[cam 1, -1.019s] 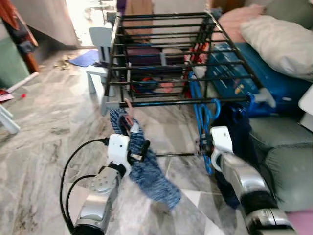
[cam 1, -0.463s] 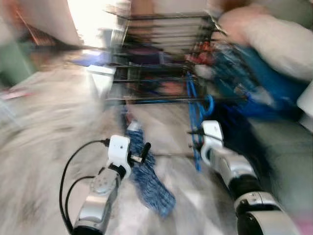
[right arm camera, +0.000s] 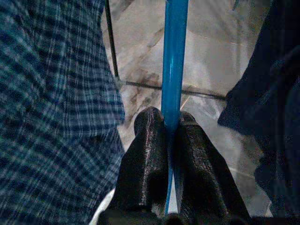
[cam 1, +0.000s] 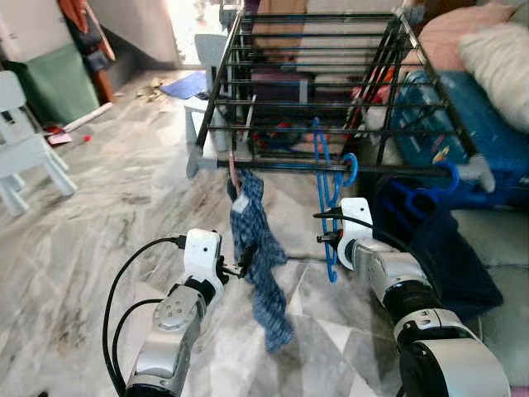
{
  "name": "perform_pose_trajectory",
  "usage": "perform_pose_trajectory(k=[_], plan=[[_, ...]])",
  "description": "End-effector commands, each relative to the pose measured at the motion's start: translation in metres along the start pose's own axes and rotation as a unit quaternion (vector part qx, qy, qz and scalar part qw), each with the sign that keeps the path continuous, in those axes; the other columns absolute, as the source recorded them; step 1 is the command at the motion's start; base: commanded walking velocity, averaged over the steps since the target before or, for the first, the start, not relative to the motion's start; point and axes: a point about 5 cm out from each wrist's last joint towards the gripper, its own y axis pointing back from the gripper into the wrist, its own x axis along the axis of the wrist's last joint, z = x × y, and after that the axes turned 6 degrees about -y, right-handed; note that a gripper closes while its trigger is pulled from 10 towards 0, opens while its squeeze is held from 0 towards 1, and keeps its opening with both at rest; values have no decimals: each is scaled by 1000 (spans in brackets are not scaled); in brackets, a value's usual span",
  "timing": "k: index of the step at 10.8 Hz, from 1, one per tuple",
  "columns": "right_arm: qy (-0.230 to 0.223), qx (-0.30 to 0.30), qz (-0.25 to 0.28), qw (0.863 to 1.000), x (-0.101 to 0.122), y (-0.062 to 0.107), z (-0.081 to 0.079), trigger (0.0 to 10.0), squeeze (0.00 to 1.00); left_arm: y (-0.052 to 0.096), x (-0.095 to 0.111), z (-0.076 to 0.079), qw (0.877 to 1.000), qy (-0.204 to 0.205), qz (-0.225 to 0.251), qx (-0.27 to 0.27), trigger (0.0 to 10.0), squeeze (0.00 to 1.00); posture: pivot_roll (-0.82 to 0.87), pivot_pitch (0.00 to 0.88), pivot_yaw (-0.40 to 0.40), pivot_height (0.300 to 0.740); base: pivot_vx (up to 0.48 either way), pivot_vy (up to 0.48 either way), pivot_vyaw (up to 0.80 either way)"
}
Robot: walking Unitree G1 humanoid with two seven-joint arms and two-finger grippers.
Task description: Hang hanger
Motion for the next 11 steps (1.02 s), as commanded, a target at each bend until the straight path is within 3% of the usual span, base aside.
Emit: perform_pose_trajectory(k=[1,6,11], plan=[[8,5,12,1000,8,0,-4,10000,0,1,3,-2,1000,-1,7,2,10000,0,-39,23,-7,740,270,398,0],[-36,-50,24,998,3,1,2,10000,0,1,0,2,1000,-1,-2,-10,10000,0,-49,31,-8,740,268,368,0],[-50,-130,70,988,3,7,14,10000,0,3,-5,7,1000,0,-15,-27,10000,0,-49,33,-6,740,0,0,0]])
